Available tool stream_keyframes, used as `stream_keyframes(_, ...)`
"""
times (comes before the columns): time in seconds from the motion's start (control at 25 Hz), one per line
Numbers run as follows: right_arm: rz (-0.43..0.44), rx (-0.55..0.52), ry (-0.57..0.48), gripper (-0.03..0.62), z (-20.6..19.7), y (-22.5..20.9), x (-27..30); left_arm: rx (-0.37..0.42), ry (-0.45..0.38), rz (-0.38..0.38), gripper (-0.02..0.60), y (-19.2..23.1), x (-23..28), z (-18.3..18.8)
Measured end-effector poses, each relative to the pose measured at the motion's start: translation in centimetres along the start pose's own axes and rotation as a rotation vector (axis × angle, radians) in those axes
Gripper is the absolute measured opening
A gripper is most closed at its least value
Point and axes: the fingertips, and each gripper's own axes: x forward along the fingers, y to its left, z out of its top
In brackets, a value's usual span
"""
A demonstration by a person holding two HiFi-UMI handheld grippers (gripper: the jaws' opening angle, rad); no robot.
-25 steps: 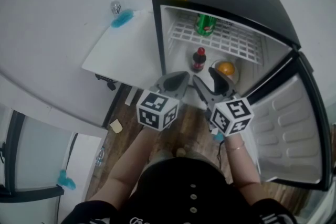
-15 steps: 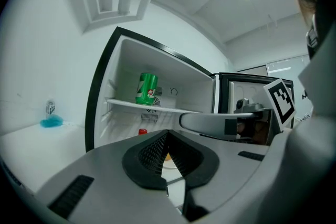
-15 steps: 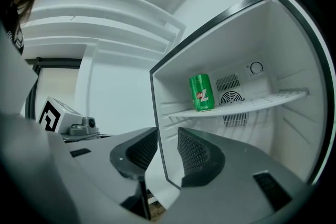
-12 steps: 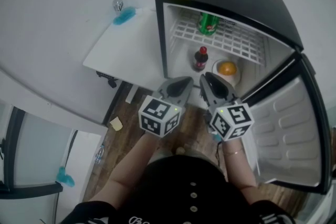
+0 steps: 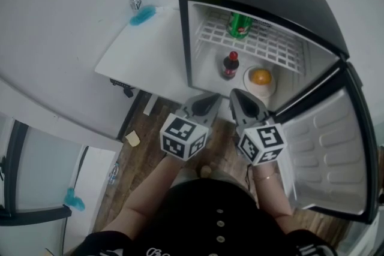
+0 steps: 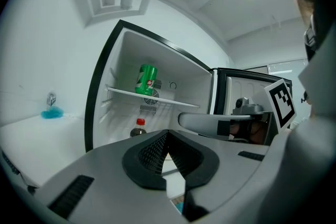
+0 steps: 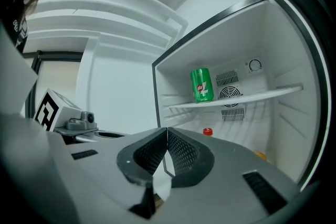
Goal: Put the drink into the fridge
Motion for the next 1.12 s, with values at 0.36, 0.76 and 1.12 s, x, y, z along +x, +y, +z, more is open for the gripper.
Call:
stream_keyframes(0.36,-0.002,-0.045,0.042,0.011,-1.2,0.2,-0.5,-0.007,0.006,-0.011,0.006,-0.3,-0.1,-0.6)
stream_keyframes(0.76,0.011,-0.058,0.063,0.009,-1.5,0.7,-0.5,-0.019,0.001,-0.011,0.006,-0.6,0.1,-0.8)
stream_keyframes(1.12,0.006,-0.058,0.059,0.009,-1.6,0.6,-0.7,-0.003,0.006,-0.006,0.006,-0.6,0.2,-0.7)
